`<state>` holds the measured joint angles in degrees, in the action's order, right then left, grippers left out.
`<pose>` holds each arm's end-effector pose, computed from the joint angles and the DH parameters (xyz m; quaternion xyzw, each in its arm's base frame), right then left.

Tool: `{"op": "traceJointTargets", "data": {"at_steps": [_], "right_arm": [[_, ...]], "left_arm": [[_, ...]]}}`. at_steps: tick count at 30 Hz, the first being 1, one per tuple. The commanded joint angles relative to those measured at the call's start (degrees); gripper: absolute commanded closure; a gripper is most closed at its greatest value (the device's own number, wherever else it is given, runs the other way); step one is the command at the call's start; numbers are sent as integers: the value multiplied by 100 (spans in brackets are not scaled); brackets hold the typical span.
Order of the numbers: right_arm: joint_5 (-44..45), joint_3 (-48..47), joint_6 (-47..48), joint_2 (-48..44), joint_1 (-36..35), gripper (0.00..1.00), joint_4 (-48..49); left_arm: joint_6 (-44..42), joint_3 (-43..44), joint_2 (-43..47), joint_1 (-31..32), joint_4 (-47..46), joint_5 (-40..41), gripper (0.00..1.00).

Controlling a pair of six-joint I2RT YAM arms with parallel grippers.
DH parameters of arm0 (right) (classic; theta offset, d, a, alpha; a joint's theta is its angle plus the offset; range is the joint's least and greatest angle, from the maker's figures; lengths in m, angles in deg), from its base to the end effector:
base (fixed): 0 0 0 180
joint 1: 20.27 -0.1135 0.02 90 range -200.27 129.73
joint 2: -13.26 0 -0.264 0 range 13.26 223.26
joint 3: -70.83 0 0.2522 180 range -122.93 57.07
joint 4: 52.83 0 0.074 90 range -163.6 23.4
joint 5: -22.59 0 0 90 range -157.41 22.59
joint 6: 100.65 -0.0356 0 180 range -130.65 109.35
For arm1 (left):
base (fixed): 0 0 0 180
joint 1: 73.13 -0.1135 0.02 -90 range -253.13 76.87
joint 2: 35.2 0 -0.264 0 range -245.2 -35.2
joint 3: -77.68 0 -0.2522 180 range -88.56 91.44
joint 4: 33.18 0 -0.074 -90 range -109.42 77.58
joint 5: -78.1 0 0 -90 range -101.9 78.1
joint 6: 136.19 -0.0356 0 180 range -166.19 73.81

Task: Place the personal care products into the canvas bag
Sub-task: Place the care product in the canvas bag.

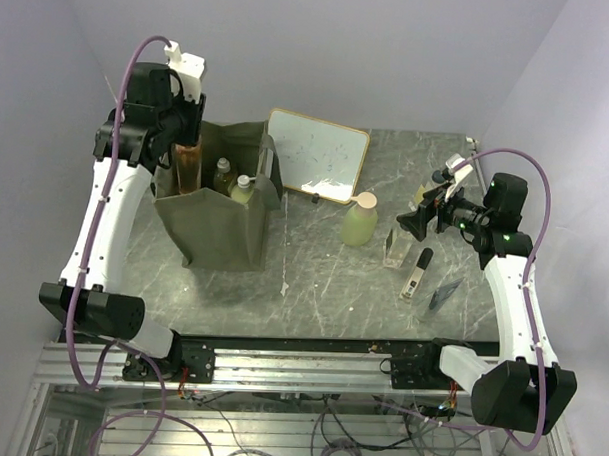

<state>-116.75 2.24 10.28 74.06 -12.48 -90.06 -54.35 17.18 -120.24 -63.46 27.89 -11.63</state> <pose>0.2273 -0.0038 0.3304 -0.2989 0.7555 0.2355 0.5333 0.2988 -0.0507 0.4701 0.1306 0.8408 -0.0049 0.5254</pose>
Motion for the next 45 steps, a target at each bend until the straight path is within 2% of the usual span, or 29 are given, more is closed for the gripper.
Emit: {"op": "traceJointTargets", "data": {"at_steps": [1, 18, 30, 45], "right_arm": [[-14, 23, 84, -28, -12, 0, 15], [56, 38, 108, -38, -32, 0, 18], [46, 51, 117, -6, -41, 0, 29], [52, 59, 114, -1, -41, 0, 33]], "left_arm": [[-186, -239, 376, -219, -1210, -438, 93], [-615, -1670, 502, -429, -3139, -892, 93], [-128, -2403, 453, -837, -3991, -1577, 93], [-462, -2753, 152, -853, -4100, -1646, 93]]}}
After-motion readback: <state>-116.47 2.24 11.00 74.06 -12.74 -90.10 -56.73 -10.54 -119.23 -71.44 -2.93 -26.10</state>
